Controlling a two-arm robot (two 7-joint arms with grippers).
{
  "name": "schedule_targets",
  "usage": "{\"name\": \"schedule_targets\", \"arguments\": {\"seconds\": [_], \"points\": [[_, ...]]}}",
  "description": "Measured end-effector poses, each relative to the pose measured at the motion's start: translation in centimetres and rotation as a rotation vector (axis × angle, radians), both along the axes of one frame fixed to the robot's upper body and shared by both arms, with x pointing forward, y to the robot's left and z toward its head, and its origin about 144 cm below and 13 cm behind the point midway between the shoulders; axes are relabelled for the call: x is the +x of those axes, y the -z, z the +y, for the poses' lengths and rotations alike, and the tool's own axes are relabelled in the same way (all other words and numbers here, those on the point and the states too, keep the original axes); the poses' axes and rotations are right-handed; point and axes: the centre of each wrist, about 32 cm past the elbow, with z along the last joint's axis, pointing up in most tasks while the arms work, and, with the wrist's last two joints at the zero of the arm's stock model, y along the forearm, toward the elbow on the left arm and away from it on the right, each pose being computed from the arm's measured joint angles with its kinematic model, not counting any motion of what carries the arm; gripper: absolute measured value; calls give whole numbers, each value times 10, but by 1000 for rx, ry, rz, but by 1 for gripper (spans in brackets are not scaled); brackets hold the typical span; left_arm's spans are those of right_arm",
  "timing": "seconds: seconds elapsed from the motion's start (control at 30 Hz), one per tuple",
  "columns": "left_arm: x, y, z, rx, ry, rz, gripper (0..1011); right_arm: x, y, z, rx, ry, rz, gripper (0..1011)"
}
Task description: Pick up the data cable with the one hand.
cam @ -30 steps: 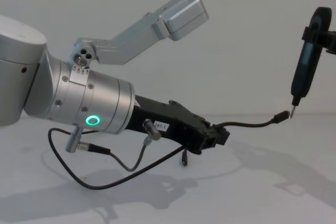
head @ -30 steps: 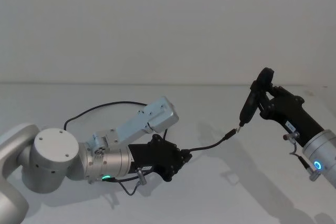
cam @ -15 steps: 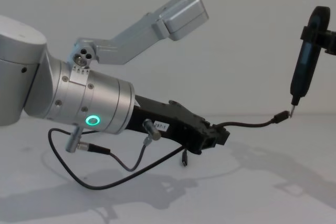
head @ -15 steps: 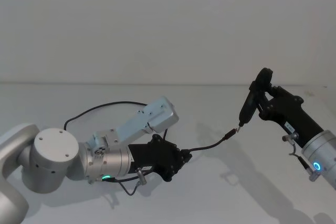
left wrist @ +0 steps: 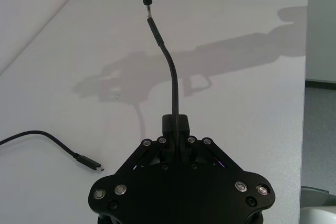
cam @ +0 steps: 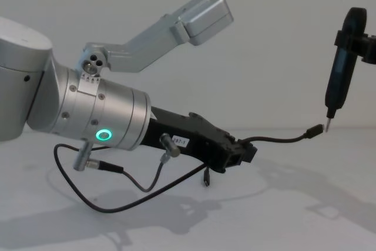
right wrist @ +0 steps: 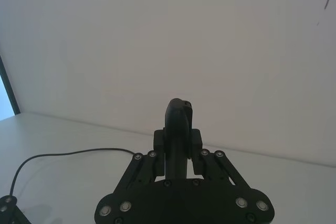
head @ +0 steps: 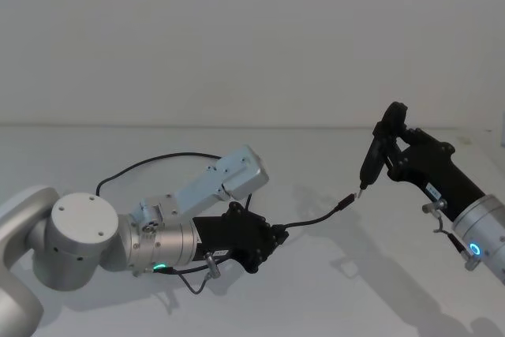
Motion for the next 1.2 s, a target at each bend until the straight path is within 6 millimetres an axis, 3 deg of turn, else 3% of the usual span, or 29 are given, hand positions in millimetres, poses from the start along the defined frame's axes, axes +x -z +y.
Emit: {"name": "schedule_targets", "arguments": {"seconds": [1.2], "points": [[0,0,0,0,0,0,36,2,-1,3,-20,-20,-10,279]]}}
